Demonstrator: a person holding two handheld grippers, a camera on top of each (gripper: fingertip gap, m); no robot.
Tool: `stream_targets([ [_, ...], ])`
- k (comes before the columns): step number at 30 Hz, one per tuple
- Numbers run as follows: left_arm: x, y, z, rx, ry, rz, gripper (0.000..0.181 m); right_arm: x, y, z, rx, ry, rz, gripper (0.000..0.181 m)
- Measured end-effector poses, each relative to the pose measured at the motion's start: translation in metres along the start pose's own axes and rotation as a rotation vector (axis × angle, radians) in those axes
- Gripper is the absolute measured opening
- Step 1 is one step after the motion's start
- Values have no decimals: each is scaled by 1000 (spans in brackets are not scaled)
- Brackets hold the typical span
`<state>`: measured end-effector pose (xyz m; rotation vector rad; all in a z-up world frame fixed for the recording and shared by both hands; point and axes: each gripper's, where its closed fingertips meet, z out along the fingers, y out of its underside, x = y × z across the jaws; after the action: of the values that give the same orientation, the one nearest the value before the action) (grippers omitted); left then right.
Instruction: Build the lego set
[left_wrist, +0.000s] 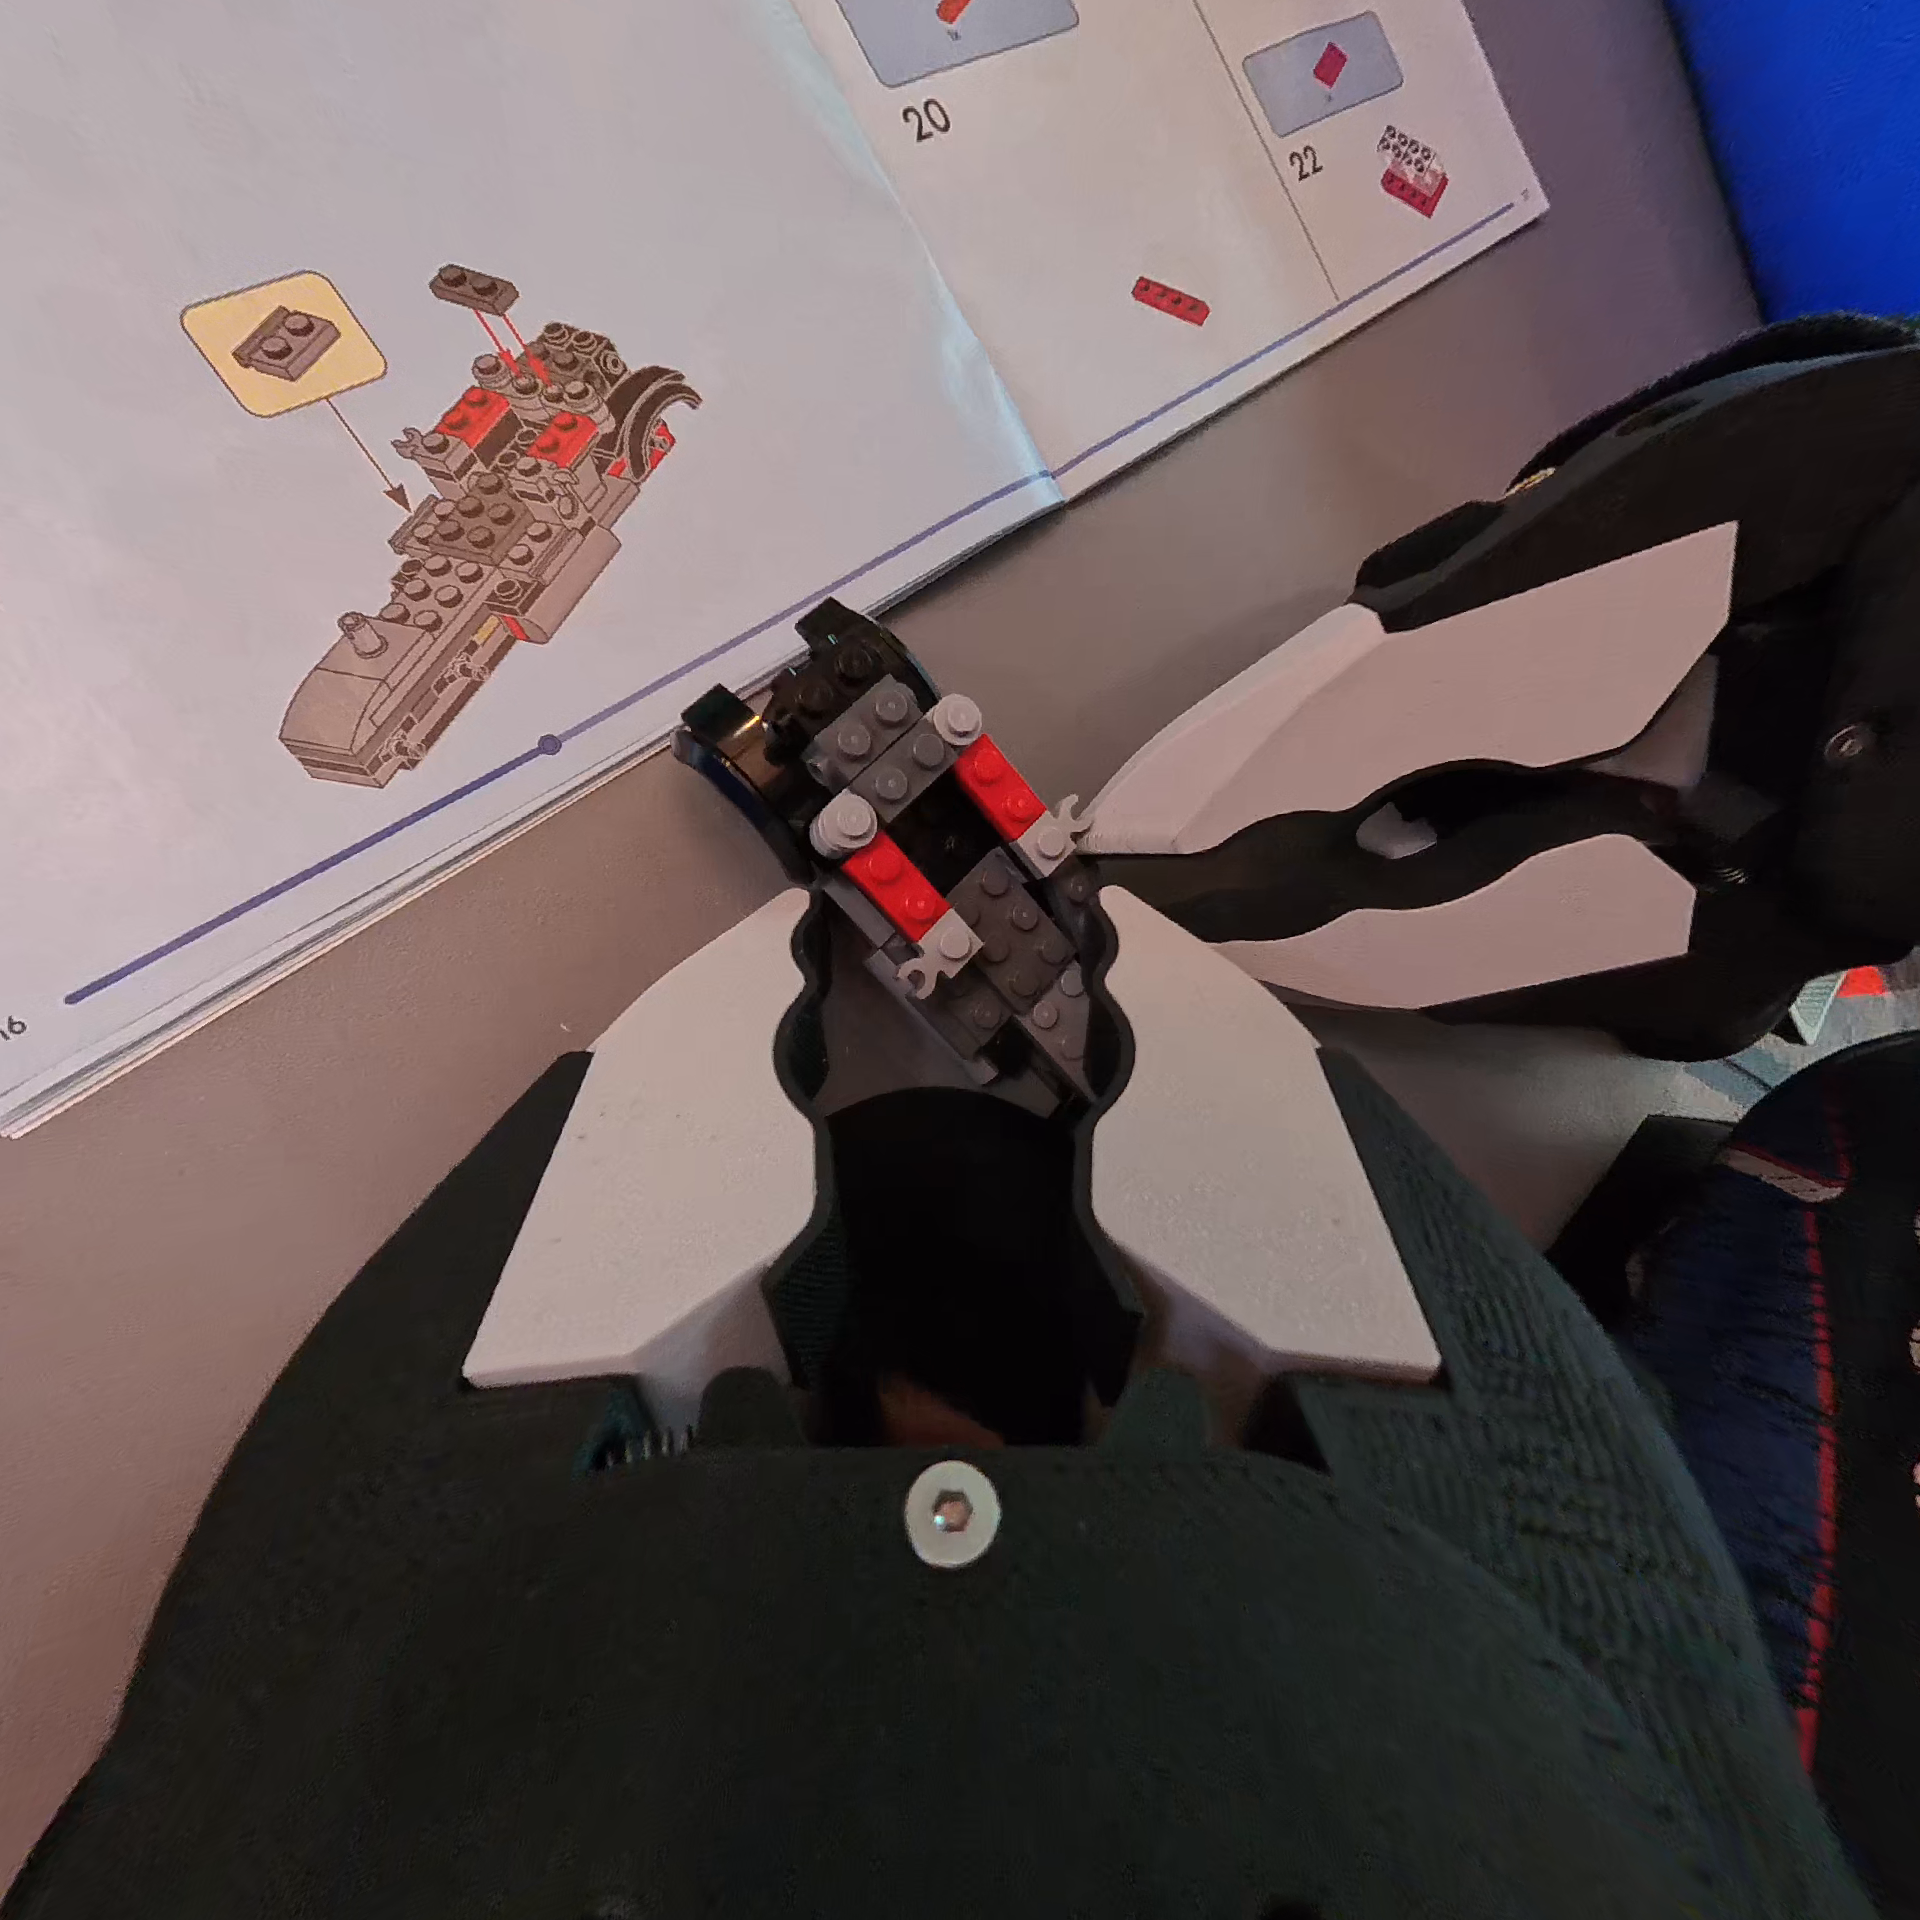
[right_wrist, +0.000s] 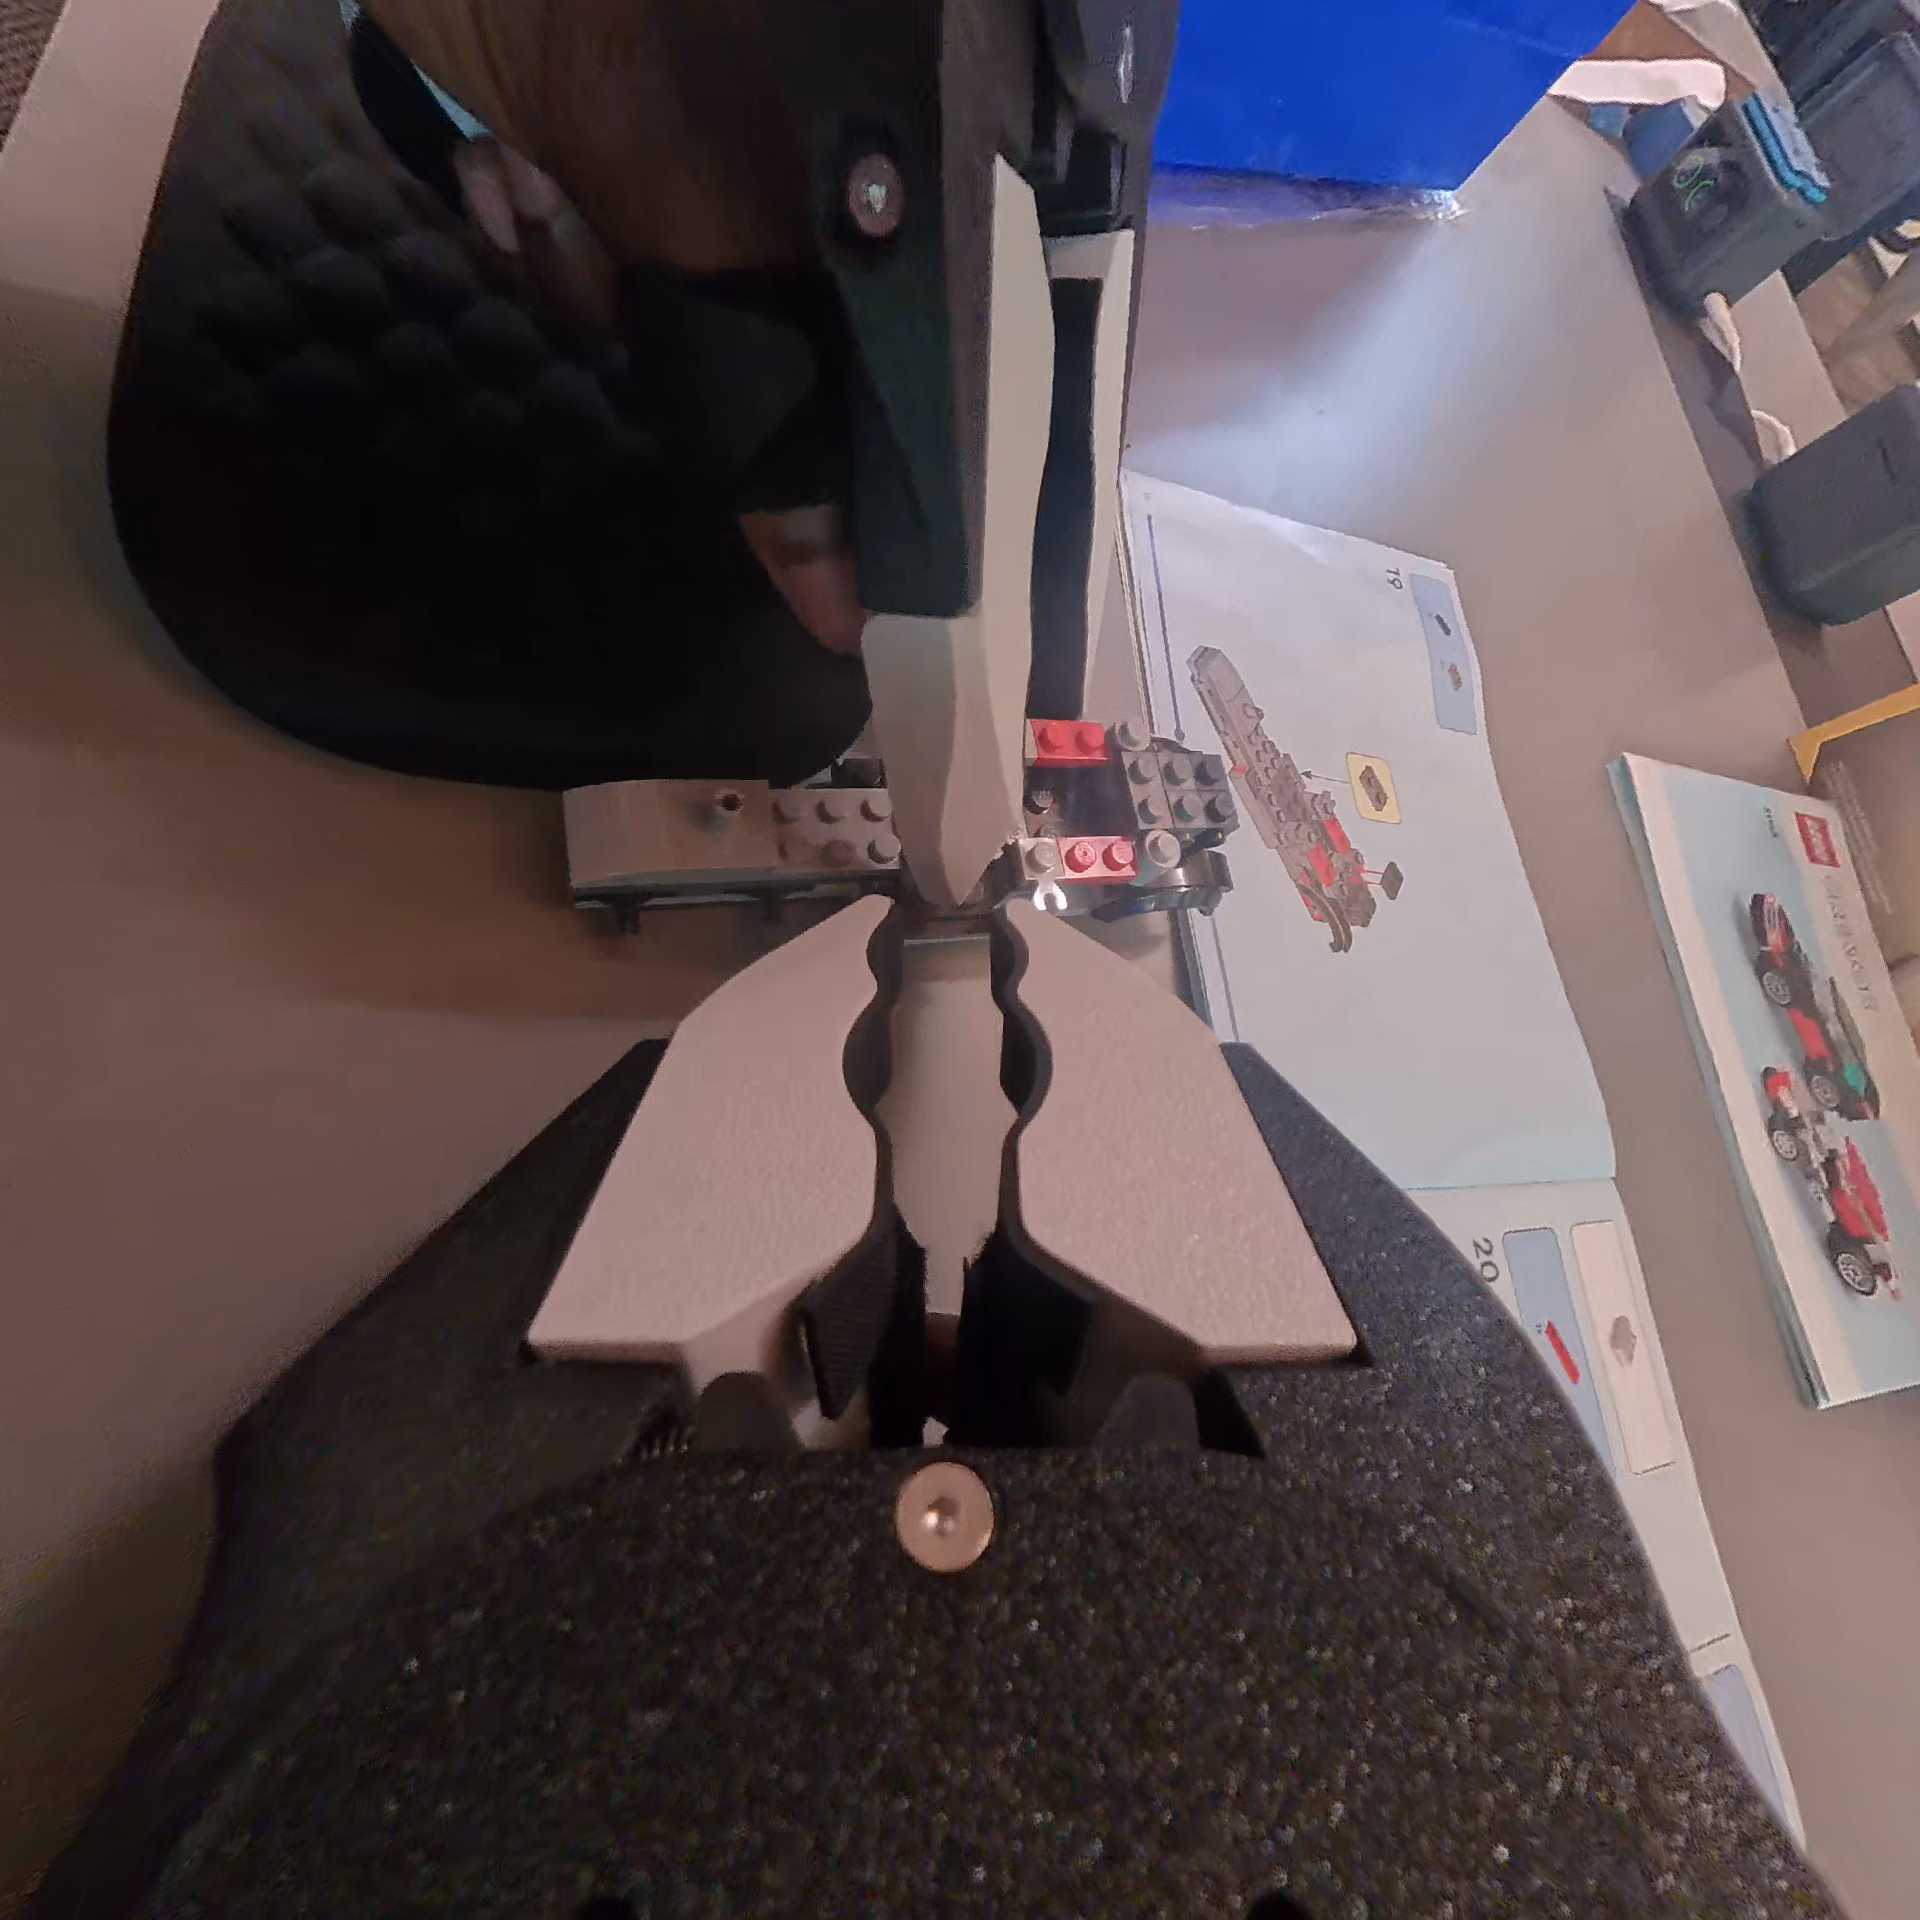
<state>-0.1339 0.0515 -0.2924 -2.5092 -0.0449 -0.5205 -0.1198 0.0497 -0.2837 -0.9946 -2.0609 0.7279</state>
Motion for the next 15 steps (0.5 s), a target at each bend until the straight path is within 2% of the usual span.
stream_targets([
  [11, -2, 0, -1, 19, 18, -32, 38, 2, 0, -3, 81, -105, 55, 14],
  [15, -2, 0, -1, 11, 23, -28, 38, 3, 0, -7, 121, -145, 104, 4],
])
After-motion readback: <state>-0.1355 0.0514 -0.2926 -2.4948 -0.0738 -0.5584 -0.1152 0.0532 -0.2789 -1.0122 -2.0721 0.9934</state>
